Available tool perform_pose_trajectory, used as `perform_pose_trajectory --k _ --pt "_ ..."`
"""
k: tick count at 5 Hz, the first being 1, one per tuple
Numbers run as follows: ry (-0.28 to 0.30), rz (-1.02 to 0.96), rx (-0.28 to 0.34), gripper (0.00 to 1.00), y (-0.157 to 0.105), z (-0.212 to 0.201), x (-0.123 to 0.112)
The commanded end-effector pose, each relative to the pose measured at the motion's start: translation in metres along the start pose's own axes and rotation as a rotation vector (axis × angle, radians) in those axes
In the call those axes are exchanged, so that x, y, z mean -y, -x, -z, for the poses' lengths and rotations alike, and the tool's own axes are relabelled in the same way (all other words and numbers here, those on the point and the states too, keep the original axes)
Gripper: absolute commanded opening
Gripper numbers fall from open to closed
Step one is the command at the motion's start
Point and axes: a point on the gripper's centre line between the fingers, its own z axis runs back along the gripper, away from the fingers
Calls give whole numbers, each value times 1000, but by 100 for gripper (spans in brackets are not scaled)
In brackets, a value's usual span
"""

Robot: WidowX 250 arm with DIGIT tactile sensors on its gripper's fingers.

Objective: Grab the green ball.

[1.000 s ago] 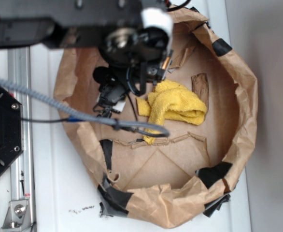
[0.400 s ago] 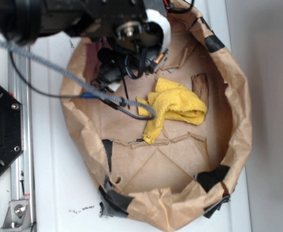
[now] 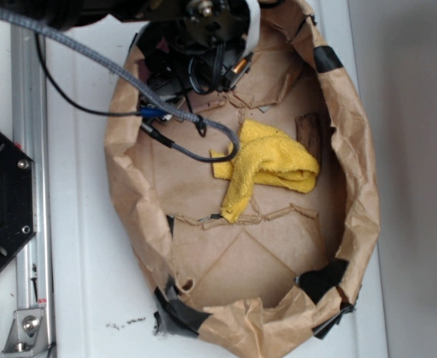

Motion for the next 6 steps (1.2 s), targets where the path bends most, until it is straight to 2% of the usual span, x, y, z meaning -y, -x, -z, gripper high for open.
perform_pose_trajectory --k 1,2,3,4,5,6 --pt "-128 29 -24 100 -3 4 -26" --pt "-169 23 18 100 -23 0 -37" --pt "-155 44 38 100 -40 0 -39" --pt "-126 12 9 9 -36 17 -38" --pt "-115 2 -17 0 -30 30 -33" --pt "-108 5 -26 0 -31 34 -26"
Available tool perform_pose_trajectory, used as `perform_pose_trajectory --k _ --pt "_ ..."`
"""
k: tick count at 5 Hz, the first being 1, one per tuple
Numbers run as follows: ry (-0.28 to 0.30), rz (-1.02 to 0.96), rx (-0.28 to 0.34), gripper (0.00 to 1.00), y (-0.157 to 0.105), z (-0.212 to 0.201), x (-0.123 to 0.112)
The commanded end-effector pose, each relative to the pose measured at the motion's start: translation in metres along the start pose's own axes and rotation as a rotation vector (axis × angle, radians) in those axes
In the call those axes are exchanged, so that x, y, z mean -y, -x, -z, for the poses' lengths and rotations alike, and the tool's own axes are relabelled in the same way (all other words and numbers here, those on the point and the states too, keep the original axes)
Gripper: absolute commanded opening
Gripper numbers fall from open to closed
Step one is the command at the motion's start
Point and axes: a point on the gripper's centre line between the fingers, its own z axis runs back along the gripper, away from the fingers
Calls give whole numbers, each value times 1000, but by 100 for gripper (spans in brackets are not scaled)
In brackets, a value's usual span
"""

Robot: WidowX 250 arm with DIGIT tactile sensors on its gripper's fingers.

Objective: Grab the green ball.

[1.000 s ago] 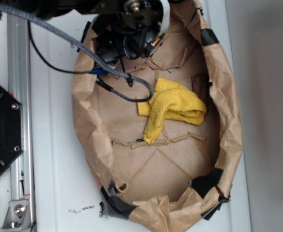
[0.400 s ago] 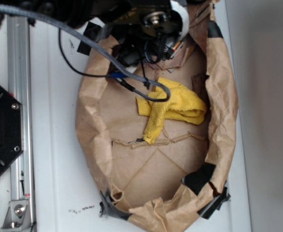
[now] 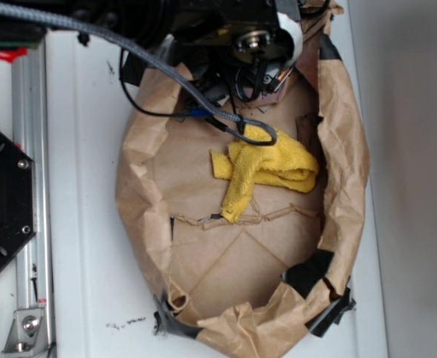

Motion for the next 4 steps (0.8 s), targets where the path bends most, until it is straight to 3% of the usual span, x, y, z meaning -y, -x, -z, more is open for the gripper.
perform_pose_trajectory --k 1,2,3,4 --pt "21 -22 47 0 -23 -33 11" --pt "35 -65 112 0 -44 -88 22" --pt "105 -168 191 0 -56 -143 32" --pt "215 -222 175 0 -61 -162 40"
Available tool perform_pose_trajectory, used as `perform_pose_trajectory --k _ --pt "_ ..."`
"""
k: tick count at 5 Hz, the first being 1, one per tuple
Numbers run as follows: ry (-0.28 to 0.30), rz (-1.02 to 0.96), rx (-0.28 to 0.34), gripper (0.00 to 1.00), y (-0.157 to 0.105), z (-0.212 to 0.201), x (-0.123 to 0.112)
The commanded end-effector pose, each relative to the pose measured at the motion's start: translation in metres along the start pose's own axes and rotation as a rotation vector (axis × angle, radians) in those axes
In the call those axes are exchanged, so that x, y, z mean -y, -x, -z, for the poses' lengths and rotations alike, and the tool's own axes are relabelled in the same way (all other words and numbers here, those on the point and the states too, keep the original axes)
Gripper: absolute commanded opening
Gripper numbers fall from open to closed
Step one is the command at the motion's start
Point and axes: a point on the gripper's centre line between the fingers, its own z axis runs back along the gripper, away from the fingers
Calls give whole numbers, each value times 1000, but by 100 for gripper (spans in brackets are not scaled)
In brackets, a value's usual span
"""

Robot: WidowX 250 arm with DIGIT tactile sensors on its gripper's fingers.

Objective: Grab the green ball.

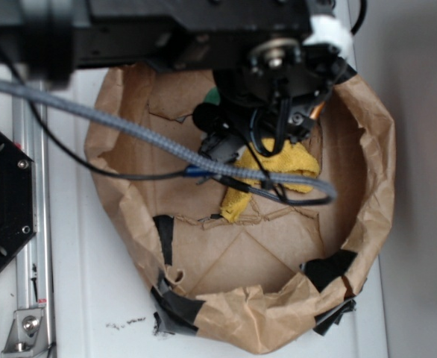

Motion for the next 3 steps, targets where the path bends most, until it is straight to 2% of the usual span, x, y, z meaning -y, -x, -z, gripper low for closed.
perform_pose_trajectory --k 1,2,3 --pt "-22 -118 -36 0 -18 -43 10" --pt "1 -320 69 0 -14 -49 14" --pt "-24 -394 63 0 -10 -49 15"
